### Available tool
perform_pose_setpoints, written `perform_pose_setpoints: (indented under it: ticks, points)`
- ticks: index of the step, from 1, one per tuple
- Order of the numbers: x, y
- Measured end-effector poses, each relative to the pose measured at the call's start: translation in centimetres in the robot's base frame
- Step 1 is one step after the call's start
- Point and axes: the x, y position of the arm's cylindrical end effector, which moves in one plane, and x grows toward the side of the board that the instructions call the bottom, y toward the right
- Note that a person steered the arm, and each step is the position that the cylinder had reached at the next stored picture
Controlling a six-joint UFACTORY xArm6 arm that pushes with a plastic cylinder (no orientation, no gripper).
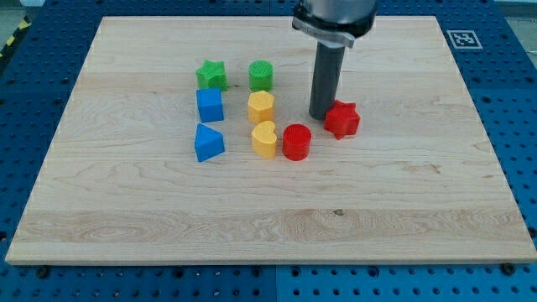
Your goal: Point your arm at the red circle
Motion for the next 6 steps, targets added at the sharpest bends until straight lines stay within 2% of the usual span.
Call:
perform_pose_setpoints:
  ticks: [1, 2, 3, 4, 5, 6]
  points:
    - [3.1, 1.5]
    - [4.2, 7.9]
    - [4.7, 10.3]
    - [6.9, 6.9]
    - [8.3, 0.4]
    - [7.7, -4.6]
